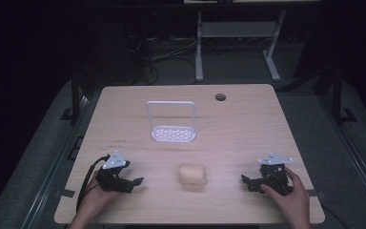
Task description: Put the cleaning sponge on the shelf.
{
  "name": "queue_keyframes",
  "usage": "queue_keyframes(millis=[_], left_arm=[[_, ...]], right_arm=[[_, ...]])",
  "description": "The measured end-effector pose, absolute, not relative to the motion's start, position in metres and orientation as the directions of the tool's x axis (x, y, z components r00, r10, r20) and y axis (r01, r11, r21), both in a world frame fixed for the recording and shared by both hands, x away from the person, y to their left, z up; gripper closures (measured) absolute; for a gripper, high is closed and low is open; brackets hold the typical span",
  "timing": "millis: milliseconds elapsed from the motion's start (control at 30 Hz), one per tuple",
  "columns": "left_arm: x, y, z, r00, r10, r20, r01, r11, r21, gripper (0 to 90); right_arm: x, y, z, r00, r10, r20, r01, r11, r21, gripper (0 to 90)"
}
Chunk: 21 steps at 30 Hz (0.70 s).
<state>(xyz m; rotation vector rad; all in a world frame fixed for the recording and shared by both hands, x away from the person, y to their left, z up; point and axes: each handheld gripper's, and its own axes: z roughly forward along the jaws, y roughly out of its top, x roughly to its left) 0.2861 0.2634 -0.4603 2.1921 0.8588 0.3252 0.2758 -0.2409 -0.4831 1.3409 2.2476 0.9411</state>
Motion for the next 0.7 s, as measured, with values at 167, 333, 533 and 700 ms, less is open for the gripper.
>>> queue_keyframes(millis=[167, 333, 533, 700], left_arm=[[0.291, 0.257, -0.457, 0.756, 0.654, -0.035, 0.468, -0.502, 0.727, 13.8], [0.292, 0.252, -0.454, 0.767, 0.641, -0.034, 0.456, -0.506, 0.732, 13.8], [0.294, 0.245, -0.448, 0.776, 0.63, -0.038, 0.446, -0.504, 0.74, 13.8], [0.295, 0.238, -0.443, 0.79, 0.612, -0.044, 0.433, -0.505, 0.747, 13.8]], right_arm=[[0.276, -0.241, -0.483, -0.487, 0.873, 0.029, 0.634, 0.331, 0.699, 0.6], [0.276, -0.241, -0.483, -0.487, 0.873, 0.029, 0.634, 0.331, 0.699, 0.6], [0.276, -0.241, -0.483, -0.487, 0.873, 0.029, 0.634, 0.331, 0.699, 0.6], [0.276, -0.241, -0.483, -0.487, 0.873, 0.028, 0.634, 0.331, 0.699, 0.7]])
